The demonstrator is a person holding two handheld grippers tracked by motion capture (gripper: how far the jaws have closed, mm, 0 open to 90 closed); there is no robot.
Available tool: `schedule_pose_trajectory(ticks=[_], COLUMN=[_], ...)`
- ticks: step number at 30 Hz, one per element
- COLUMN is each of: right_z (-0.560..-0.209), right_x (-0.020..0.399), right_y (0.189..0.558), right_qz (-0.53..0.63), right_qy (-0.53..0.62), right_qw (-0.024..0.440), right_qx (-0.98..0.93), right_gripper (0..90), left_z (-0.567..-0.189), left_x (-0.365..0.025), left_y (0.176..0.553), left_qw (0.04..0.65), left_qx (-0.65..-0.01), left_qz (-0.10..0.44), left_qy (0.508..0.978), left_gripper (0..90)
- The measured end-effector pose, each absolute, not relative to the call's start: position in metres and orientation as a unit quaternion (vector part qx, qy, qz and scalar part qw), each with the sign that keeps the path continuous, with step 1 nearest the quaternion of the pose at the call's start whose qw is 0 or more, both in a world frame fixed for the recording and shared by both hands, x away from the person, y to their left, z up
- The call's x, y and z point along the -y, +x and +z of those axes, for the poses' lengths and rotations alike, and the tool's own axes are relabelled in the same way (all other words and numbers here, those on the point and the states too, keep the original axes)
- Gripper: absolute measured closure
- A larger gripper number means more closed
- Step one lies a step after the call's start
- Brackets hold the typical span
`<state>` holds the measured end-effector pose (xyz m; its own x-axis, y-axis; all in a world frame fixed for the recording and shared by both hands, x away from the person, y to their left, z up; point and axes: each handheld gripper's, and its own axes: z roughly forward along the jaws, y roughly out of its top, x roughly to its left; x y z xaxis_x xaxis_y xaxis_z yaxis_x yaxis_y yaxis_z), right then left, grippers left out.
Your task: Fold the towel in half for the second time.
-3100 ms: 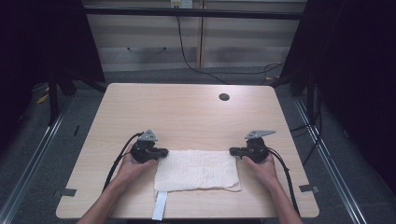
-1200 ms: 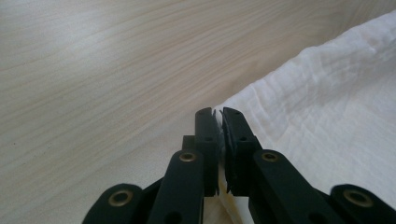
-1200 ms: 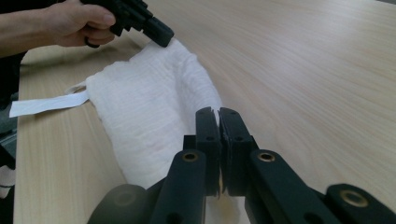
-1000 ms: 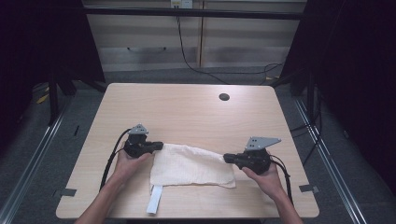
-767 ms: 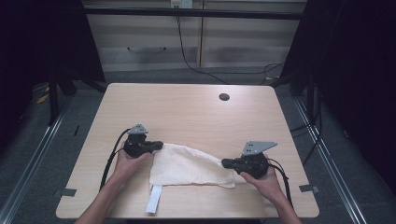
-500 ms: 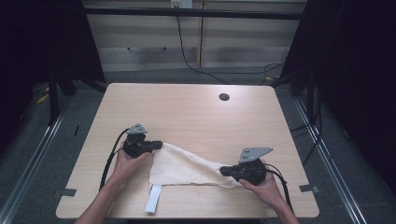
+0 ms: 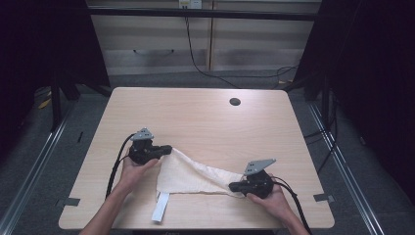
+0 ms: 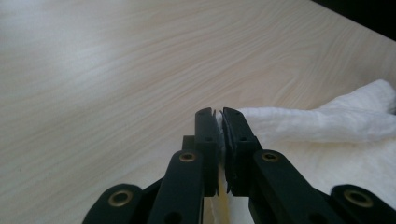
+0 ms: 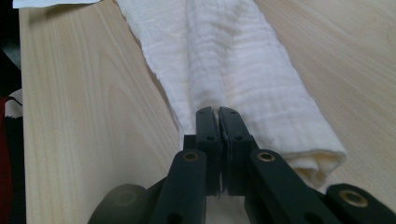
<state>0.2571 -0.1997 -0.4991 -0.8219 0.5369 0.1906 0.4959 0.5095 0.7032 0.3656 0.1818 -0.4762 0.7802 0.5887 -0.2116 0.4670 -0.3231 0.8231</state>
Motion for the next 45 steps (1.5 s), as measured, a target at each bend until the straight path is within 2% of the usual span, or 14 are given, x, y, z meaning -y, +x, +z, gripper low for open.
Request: schedule_pose_trajectory(ticks=[8,15,29,40,45], right_z=[-0.499,-0.500,-0.500,-0.500,-0.500], right_x=[0.200,0.201,0.201,0.200,0.200], right_y=[0.265,0.265,0.264,0.262,0.263], right_qz=[0.389,0.390,0.391,0.390,0.386], right_qy=[0.313,0.321,0.330,0.331,0.328], right_qw=[0.037,0.044,0.042,0.048,0.054], right_qx=[-0.866,-0.862,-0.858,-0.858,-0.861], right_gripper=[88.1,88.2,88.3,88.3,88.3], left_z=[-0.444,-0.434,-0.466,-0.493,-0.496], left_x=[-0.176,-0.177,-0.183,-0.178,-0.179], left_y=[0.348,0.318,0.274,0.263,0.264], left_qw=[0.520,0.516,0.443,0.400,0.390], left_qx=[-0.285,-0.234,-0.184,-0.155,-0.159], left_qz=[0.083,0.086,0.041,-0.005,0.009], left_qy=[0.801,0.819,0.876,0.903,0.907], left_gripper=[85.6,85.5,85.4,85.4,85.4])
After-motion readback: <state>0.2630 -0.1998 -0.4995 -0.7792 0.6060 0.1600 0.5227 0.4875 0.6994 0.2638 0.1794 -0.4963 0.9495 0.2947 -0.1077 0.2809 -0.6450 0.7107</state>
